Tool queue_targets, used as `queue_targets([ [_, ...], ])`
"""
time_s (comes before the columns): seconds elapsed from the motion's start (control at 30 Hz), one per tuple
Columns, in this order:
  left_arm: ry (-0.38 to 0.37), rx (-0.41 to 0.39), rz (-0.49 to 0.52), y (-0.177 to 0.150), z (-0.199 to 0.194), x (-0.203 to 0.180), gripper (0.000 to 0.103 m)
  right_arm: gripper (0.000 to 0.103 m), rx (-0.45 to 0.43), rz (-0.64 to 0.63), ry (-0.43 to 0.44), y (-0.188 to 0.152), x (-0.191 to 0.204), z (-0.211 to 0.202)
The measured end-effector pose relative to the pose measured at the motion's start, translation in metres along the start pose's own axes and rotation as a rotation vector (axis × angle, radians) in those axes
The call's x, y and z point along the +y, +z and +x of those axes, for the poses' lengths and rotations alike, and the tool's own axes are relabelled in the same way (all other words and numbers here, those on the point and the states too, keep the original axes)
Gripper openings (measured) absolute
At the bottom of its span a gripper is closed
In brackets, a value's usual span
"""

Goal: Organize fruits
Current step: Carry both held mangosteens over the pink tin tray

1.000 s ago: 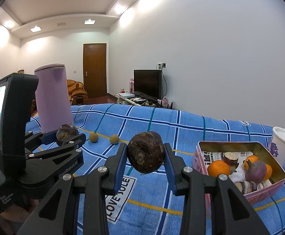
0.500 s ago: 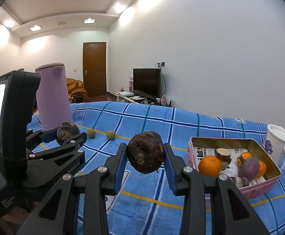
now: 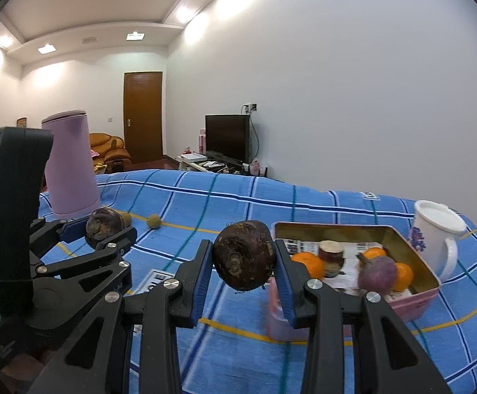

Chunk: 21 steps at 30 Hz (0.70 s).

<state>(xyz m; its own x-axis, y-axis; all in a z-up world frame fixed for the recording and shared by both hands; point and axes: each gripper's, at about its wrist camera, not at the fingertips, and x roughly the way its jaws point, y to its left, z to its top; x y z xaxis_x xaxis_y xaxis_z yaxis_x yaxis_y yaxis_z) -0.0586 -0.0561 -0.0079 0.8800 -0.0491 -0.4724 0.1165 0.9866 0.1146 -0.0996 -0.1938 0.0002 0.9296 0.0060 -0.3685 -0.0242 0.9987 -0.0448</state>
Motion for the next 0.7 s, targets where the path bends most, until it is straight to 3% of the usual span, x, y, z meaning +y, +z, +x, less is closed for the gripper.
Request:
queue_targets([
  [0.4, -0.061, 0.003, 0.015, 0.0, -0.008, -0.027, 0.045, 0.039, -0.015, -0.014, -0.047, -0.004, -0.022, -0.017],
  [0.7, -0.139, 0.009, 0.043, 0.003, -0.012, -0.058, 0.045, 0.039, -0.008, 0.012, -0.123, -0.006, -0.064, -0.026],
])
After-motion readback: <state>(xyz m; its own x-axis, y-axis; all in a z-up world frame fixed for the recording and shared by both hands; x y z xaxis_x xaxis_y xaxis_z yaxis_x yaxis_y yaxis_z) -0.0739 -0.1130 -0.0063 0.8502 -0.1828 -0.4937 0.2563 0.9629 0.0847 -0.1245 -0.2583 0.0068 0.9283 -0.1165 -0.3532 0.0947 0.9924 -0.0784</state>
